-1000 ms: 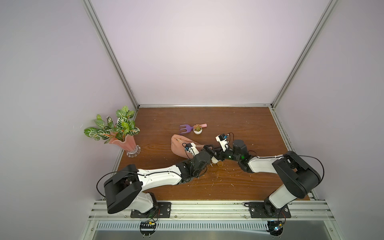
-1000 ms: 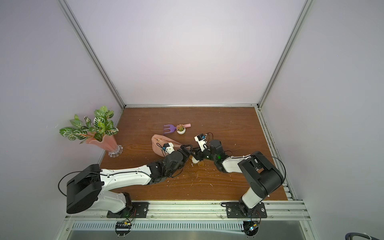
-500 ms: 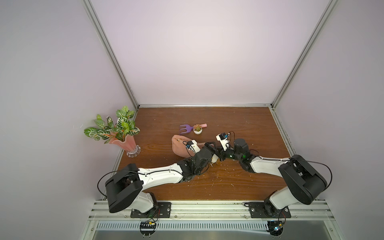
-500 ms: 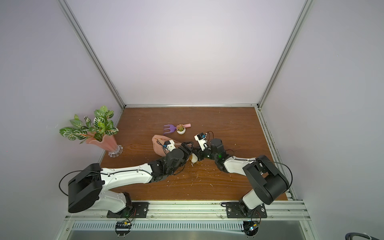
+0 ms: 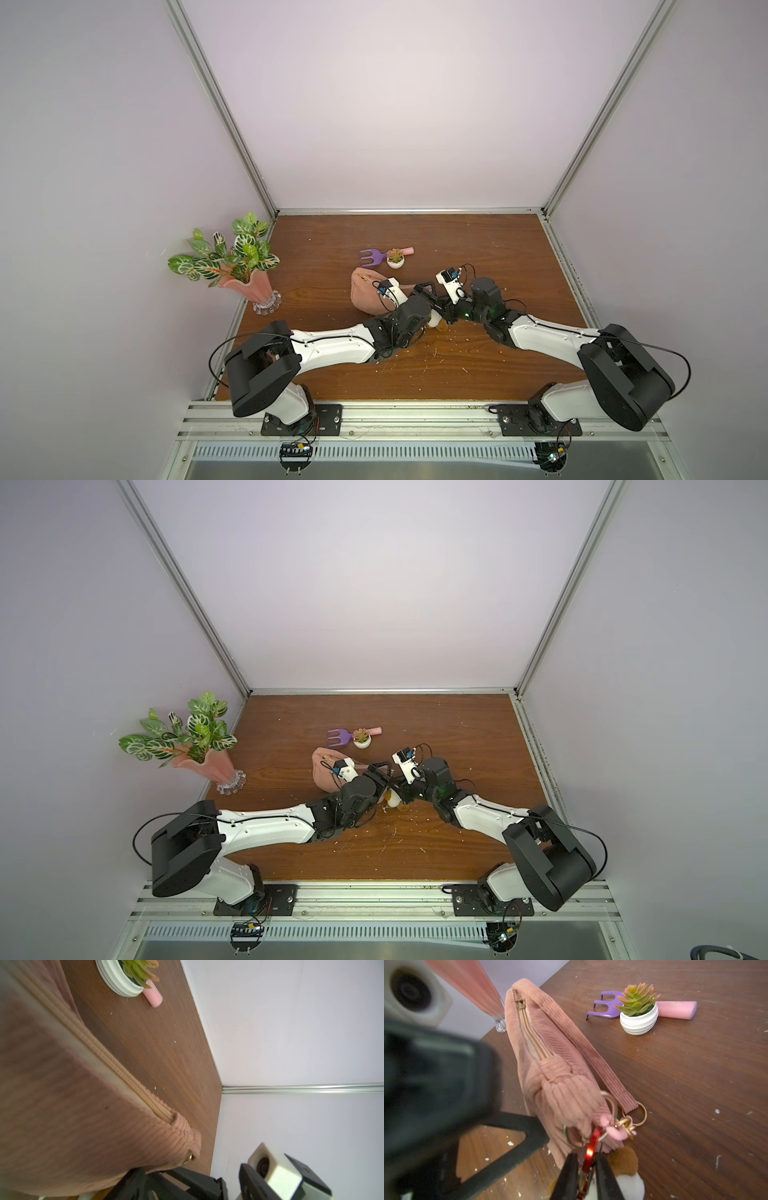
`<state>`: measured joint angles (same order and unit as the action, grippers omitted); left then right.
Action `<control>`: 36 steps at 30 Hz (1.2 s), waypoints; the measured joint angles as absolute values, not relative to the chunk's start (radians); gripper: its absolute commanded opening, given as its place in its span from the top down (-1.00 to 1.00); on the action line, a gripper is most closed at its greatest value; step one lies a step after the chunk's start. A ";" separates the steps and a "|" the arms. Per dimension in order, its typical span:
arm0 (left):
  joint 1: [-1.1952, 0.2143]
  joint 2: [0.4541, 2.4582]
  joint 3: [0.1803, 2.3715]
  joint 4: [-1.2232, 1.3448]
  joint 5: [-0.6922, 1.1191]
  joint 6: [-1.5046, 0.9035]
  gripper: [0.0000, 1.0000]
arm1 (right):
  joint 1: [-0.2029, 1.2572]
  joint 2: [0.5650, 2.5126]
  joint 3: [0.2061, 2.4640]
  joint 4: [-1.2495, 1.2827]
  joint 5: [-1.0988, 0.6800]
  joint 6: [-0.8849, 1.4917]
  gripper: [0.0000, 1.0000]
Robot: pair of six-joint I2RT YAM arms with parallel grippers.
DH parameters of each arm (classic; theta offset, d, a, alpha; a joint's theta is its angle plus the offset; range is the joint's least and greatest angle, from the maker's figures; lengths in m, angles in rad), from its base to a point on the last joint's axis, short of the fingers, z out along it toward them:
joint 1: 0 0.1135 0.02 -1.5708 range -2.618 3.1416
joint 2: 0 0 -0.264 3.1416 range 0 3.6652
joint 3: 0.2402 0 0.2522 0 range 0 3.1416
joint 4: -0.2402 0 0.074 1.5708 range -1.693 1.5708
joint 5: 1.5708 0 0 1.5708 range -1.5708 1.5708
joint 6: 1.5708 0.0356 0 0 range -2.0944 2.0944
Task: Remove the decoration from the bag
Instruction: Remove the decoration item from the bag.
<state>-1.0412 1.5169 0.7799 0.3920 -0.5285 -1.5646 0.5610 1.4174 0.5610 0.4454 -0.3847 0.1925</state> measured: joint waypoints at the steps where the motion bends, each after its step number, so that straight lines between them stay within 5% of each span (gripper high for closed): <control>1: -1.041 1.515 0.769 0.398 -0.534 -1.565 -0.44 | 0.561 1.417 0.561 0.442 -0.385 0.190 0.62; 10: -1.031 1.447 0.667 0.391 -0.593 -1.559 -0.43 | 0.566 1.436 0.561 0.454 -0.411 0.192 0.99; 28: -0.918 1.324 0.582 0.307 -0.699 -1.423 -0.46 | 0.743 1.589 0.693 0.477 -0.410 0.229 1.00; 36: -0.914 1.148 0.579 0.239 -0.602 -1.372 -0.49 | 0.750 1.533 0.695 0.397 -0.374 0.197 1.00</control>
